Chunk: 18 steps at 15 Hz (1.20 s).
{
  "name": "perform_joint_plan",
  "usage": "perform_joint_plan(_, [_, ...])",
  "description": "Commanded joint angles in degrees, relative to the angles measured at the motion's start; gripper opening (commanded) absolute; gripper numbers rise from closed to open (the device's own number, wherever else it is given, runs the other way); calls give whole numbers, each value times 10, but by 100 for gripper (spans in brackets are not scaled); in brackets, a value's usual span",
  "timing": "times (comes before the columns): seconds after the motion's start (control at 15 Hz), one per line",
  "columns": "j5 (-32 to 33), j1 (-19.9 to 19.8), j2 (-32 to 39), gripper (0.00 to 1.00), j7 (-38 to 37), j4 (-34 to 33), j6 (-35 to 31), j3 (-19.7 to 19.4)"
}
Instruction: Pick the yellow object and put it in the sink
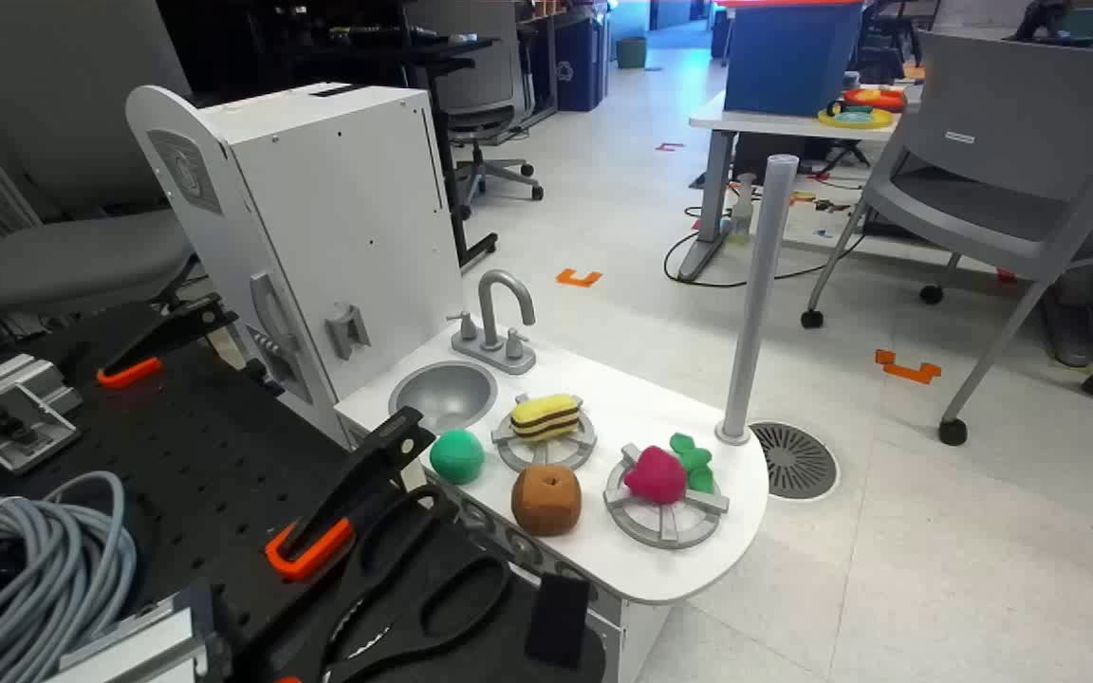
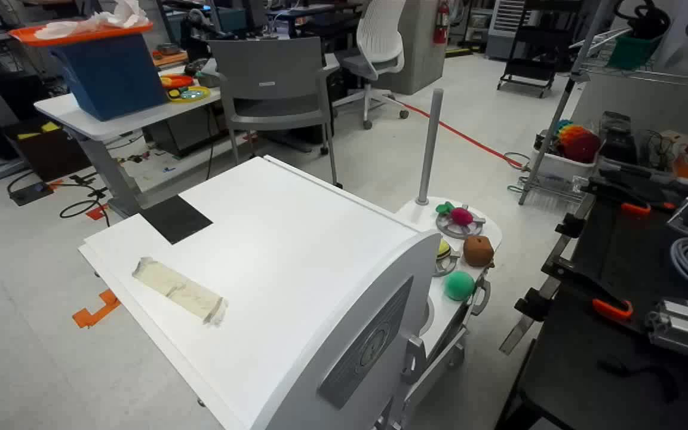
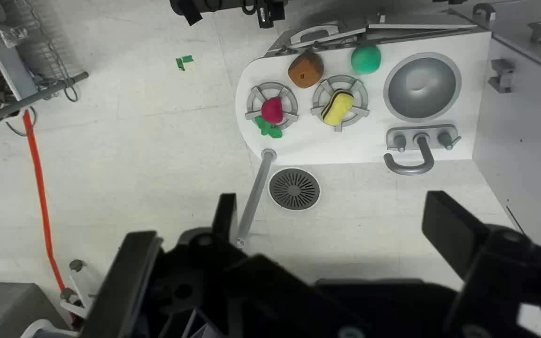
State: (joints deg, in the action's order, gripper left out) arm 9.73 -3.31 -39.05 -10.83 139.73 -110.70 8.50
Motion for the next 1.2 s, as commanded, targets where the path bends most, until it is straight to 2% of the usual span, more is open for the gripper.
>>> perform_joint_plan(0.0, [5, 9, 1, 100, -5, -2, 2, -7])
perform_joint_plan(0.67, [12, 7, 15, 100, 3, -8, -3, -8])
perform_joint_plan(0.8, [16, 4, 57, 100, 13, -19, -28, -15])
perform_joint_plan(1.13, [76, -10, 219, 100, 31, -19, -198, -31])
